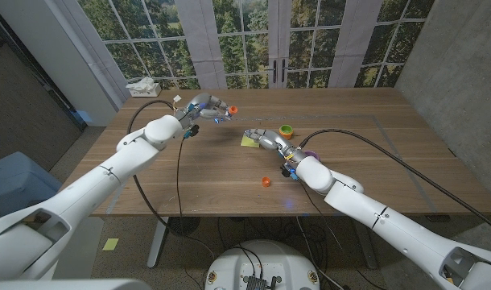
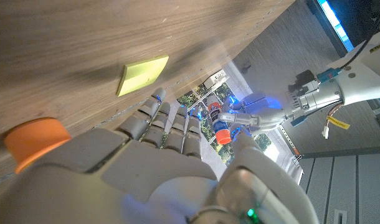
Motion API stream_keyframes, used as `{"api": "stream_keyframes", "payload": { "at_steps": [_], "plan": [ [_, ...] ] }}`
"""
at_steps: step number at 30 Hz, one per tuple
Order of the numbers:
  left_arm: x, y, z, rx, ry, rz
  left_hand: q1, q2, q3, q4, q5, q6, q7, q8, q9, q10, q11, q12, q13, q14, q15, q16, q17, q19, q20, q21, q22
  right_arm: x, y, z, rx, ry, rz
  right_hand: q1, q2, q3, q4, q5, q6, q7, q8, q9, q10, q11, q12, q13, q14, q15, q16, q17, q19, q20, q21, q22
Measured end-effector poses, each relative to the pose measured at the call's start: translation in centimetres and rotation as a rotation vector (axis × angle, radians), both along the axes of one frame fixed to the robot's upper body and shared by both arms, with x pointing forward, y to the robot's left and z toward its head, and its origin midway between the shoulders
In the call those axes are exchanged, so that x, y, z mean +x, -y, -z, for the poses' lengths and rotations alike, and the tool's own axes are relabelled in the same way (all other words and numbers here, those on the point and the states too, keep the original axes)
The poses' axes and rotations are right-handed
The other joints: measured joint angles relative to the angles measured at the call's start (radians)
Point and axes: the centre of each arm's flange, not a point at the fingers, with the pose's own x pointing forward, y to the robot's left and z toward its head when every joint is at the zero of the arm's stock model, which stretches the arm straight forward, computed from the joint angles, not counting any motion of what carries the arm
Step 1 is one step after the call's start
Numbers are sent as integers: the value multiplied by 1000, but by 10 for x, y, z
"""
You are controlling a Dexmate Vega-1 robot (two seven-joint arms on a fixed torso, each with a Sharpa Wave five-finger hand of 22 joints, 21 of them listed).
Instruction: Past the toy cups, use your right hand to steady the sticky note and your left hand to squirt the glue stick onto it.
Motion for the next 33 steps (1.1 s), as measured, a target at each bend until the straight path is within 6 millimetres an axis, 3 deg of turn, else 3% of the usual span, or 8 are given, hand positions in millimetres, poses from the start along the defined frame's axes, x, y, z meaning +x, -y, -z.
{"api": "stream_keyframes", "payload": {
  "at_steps": [11, 33],
  "plan": [
    [-5, -6, 3, 41, -7, -59, -1, 1, 0, 0, -3, 0, 0, 0, 0, 0, 0, 5, 0, 0, 0, 0, 4, 0, 0, 0, 0, 2, 4, -8, 88, -35, -83, 5, 24, 0, 0, 0, 15, 14, 7, 0, 4, 4, 6, 0, 11, 0, 0, 2, 11, 4, 0, 0],
    [8, -20, 14, 143, -77, -154, -6, 6, -6, 0, 5, 0, 0, -1, 0, 0, 0, 4, 0, 0, 0, 5, 21, -15, 3, -4, 0, 13, 15, -23, 217, -76, -171, -12, 17, -10, 1, 0, 34, 34, 12, -3, 29, 14, 12, 0, 25, -3, 8, 2, 20, 2, 0, 0]
  ]
}}
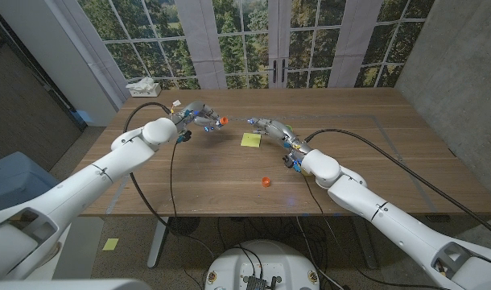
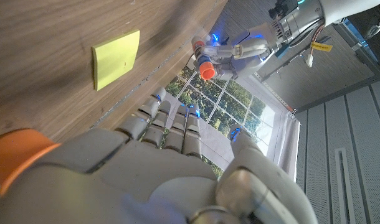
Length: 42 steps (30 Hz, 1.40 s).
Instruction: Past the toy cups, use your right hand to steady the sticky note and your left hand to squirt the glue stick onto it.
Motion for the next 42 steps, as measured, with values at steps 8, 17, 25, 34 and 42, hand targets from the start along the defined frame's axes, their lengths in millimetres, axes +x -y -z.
{"api": "stream_keyframes", "payload": {
  "at_steps": [8, 17, 25, 34, 42],
  "plan": [
    [6, 0, 1, 53, -21, -32, 0, 0, -3, 0, 0, 0, 0, 0, 0, 0, 0, -1, 0, 0, 0, 7, 6, -13, 6, 0, 0, 3, 5, -7, 49, -5, -23, -8, 8, 0, 0, 0, 0, 0, 0, -2, 0, 0, 0, 0, 6, 4, 4, 5, 0, 0, 0, 0],
    [11, 5, 0, 152, -16, -96, 0, 0, -4, 1, 0, 0, 0, 1, 0, 0, 0, -2, 0, 0, 0, 7, 13, -23, 6, 0, 0, 5, 16, -11, 115, -15, -36, -8, 8, 0, 0, 0, 7, 0, 0, -2, 6, 5, 0, 0, 6, 4, 4, 5, 0, 0, 0, 0],
    [12, 9, 1, 235, 11, -160, -4, 4, -4, 1, 4, -4, -4, 1, 0, 0, 0, -4, 0, 0, 0, 7, 16, -25, 8, 0, 0, 7, 23, -10, 150, -23, -28, -8, 8, -3, 3, 0, 15, 7, 7, -2, 11, 0, 0, 0, 6, 4, 4, 5, 0, 0, 0, 0],
    [14, 15, 3, 337, 15, -218, -13, 13, -5, 2, 4, -15, -15, 1, 0, -8, -8, 1, 0, 0, 0, 7, 22, -30, 10, 0, 0, 8, 33, -7, 198, -33, -13, -13, 13, -7, 7, 0, 16, 9, 7, -2, 11, 0, 0, 0, 8, 2, 8, 9, 0, 0, -7, 0],
    [14, 20, 4, 411, 20, -272, -19, 19, -2, -1, 4, -30, -40, -1, 1, -23, -23, 1, 0, -12, 3, 0, 29, -46, 15, -8, -3, 6, 40, -3, 232, -38, -2, -13, 13, -7, 7, 0, 16, 9, 7, -2, 16, 5, 0, 0, 10, 1, 8, 9, 0, 0, -7, 0]
  ]
}}
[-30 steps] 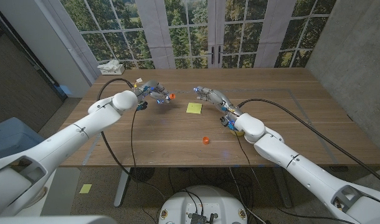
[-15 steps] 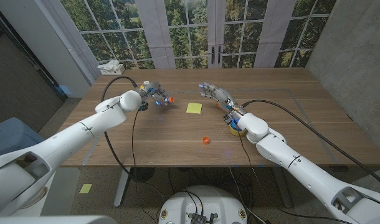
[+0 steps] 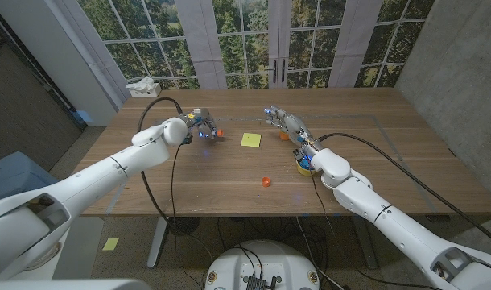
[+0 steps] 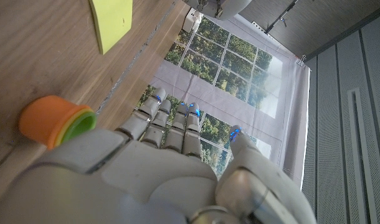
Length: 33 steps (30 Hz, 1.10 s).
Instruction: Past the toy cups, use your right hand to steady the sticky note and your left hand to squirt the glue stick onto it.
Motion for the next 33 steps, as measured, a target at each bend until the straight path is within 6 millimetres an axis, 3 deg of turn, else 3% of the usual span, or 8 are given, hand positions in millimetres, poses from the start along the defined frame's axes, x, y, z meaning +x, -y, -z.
{"api": "stream_keyframes", "payload": {
  "at_steps": [6, 10, 14, 19, 23, 27, 33],
  "plan": [
    [-3, 8, 0, 39, 19, -10, -13, 13, 3, -2, 8, -38, -56, -12, 21, -39, -39, -22, 0, -54, 22, -29, 2, -46, 6, -41, -5, -3, 5, 1, 21, 6, 13, -12, -12, 0, 0, 0, 2, 2, 0, 0, 0, 0, 0, 0, 0, 0, 0, 0, 6, -6, 0, 0],
    [-6, 11, 3, 56, 29, -15, -56, 18, 10, 13, 15, -133, -67, -15, 24, -87, -87, -46, 0, -157, 3, -52, -8, -108, 14, -83, -5, -5, 7, 1, 29, 10, 19, -12, -12, 0, 0, 0, 4, 4, 0, 0, 0, 0, 0, 0, 0, 0, 0, 0, 6, -6, 0, 0],
    [-9, 12, 4, 72, 45, -27, -121, 9, -4, 14, 7, -303, -102, -23, 5, -155, -145, -51, 28, -307, 42, -97, -6, -154, 19, -125, -5, -8, 8, 2, 31, 14, 23, -12, -12, 0, 0, 0, 4, 4, 0, 0, 0, 0, 0, 0, 0, 0, 0, 0, 6, -6, 0, 0],
    [-12, 13, 6, 87, 55, -41, -190, -33, -31, 24, 3, -515, -123, -23, -18, -321, -128, -57, 5, -469, 98, -132, -4, -230, 26, -183, -5, -11, 9, 2, 33, 20, 26, -18, -5, 0, 0, 0, 4, 4, 0, 0, 0, 0, 0, 0, 0, 0, 0, -1, 6, -6, 0, 0],
    [-15, 12, 5, 100, 67, -62, -254, -51, -72, 29, -5, -694, -119, -23, -27, -500, -103, -61, -27, -685, 146, -153, 2, -352, 31, -261, -9, -13, 10, 2, 33, 24, 27, -18, -5, 0, 0, 0, 4, 4, 0, 0, 0, 0, 0, 0, 0, 0, 0, -3, 6, -6, 0, 0],
    [-18, 15, 8, 107, 72, -62, -307, -59, -103, 36, -5, -805, -120, -23, -31, -659, -68, -61, -53, -853, 163, -163, -6, -462, 35, -339, -9, -15, 12, 2, 35, 27, 33, -19, -5, -4, 4, 0, 4, 4, 0, 0, 0, 0, 0, 0, 0, 0, 0, -3, 5, -6, 0, 0],
    [-22, 11, 6, 89, 82, -52, -467, -46, -157, 85, -5, -997, -135, -23, -37, -891, -45, -61, -106, -1038, 171, -163, -39, -580, 54, -460, -9, -17, 14, 3, 39, 28, 37, -29, -16, -7, 7, 0, 3, 4, 0, 0, 1, 6, 0, 0, 0, 0, 0, -3, 9, -2, 0, 0]
  ]
}}
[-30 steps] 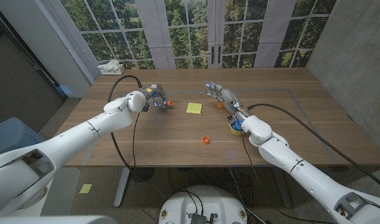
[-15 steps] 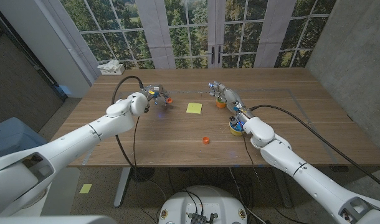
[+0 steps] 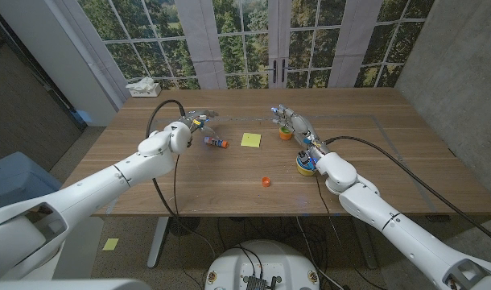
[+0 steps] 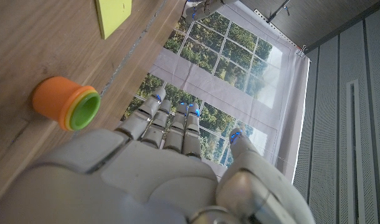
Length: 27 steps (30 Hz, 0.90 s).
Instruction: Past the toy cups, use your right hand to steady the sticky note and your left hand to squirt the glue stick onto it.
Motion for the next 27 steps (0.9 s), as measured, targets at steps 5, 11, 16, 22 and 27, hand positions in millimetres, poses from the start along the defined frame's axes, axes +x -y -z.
{"api": "stream_keyframes", "payload": {
  "at_steps": [5, 11, 16, 22, 27],
  "plan": [
    [-3, -3, -1, -40, 2, 38, -105, 45, -19, 35, 0, -84, 6, 0, -5, -105, 20, 0, -27, -108, 2, -5, -13, -76, 26, -80, 0, -1, 2, 1, 4, 2, 3, -8, -8, -6, 6, 0, 2, 2, 0, 0, -2, 2, 0, 0, 0, 0, 0, 0, 3, 3, 0, 0],
    [-6, -10, -1, -121, 19, 96, -208, 141, -4, 83, 12, -137, 31, 0, -9, -208, 18, 0, -45, -235, 11, -12, -21, -153, 32, -165, 0, -3, 4, 2, 8, 2, 5, -20, -9, -13, 14, 0, 2, 2, 0, 0, -2, 2, 0, 0, 0, 0, 0, 0, 3, 3, -8, 0],
    [-7, -15, 1, -203, 26, 157, -269, 203, 10, 107, 28, -193, 37, 0, -9, -303, 12, 0, -52, -330, 21, -13, -31, -204, 24, -230, 0, -3, 5, 3, 11, 1, 7, -37, -13, -18, 18, 0, 2, 2, 0, 0, -2, 1, 0, 0, 0, 0, -4, 0, 3, 3, -8, 0],
    [-6, -24, 4, -321, 15, 257, -314, 232, 18, 138, 43, -217, 50, 0, -9, -311, 9, 0, -54, -357, 7, -13, -31, -225, 18, -261, 0, -4, 8, 4, 18, 0, 11, -51, -17, -26, 26, 0, -2, 6, -5, 0, -2, 1, 0, 0, 0, 0, -8, -3, 3, 3, -8, 0],
    [-4, -29, 5, -406, 4, 334, -358, 245, 39, 178, 64, -235, 68, 0, -14, -313, 10, 2, -57, -385, 7, -13, -36, -258, 5, -294, -5, -4, 9, 4, 26, 0, 13, -71, -37, -34, 34, 0, -39, -2, -17, 0, -18, -1, -8, -4, 0, 0, -16, -9, -1, 7, -8, 0]
  ]
}}
